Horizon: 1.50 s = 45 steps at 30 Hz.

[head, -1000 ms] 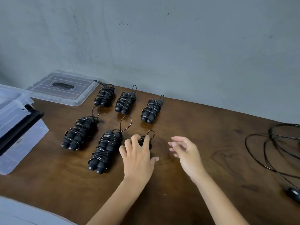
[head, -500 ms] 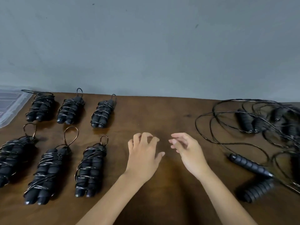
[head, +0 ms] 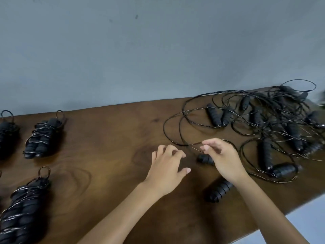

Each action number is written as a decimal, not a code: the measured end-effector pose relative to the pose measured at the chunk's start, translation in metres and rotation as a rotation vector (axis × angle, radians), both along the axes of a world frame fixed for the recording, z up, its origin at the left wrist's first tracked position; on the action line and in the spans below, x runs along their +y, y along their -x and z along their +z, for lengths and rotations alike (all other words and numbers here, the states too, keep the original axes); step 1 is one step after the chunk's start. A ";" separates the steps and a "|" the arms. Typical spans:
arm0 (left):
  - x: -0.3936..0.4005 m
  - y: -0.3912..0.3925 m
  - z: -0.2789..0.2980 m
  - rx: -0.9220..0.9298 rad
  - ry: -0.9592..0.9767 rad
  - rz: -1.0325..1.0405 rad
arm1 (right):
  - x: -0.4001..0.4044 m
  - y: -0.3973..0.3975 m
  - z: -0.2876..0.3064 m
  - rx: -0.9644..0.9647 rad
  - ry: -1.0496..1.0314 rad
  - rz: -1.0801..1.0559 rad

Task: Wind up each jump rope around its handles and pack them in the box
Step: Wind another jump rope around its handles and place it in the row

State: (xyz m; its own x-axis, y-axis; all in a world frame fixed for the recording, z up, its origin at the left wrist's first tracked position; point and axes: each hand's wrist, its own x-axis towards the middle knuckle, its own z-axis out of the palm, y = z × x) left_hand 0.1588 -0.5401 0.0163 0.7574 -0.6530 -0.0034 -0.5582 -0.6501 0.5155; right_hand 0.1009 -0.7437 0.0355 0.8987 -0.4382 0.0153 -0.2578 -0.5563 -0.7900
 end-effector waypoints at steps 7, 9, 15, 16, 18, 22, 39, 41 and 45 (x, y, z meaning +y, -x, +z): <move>-0.068 0.012 -0.007 0.088 -0.064 -0.131 | -0.078 0.018 -0.013 0.106 0.064 -0.008; -0.081 0.014 -0.010 0.124 -0.108 -0.178 | -0.091 0.020 -0.018 0.157 0.092 0.027; -0.107 0.028 -0.017 0.231 -0.239 -0.303 | -0.118 0.022 -0.029 0.250 0.082 0.160; -0.110 0.031 -0.018 0.254 -0.254 -0.310 | -0.121 0.022 -0.031 0.242 0.081 0.172; -0.113 0.036 -0.020 0.284 -0.282 -0.309 | -0.126 0.021 -0.032 0.235 0.102 0.212; -0.114 0.038 -0.021 0.231 -0.326 -0.301 | -0.134 0.021 -0.036 0.252 0.172 0.307; -0.115 0.013 -0.020 0.604 0.619 0.352 | -0.142 0.020 -0.050 0.201 -0.045 0.366; -0.123 0.017 -0.016 0.652 0.821 0.476 | -0.134 0.023 -0.046 0.193 -0.271 0.367; -0.140 0.023 0.002 0.799 1.143 0.574 | -0.107 0.028 -0.033 0.184 -0.687 0.337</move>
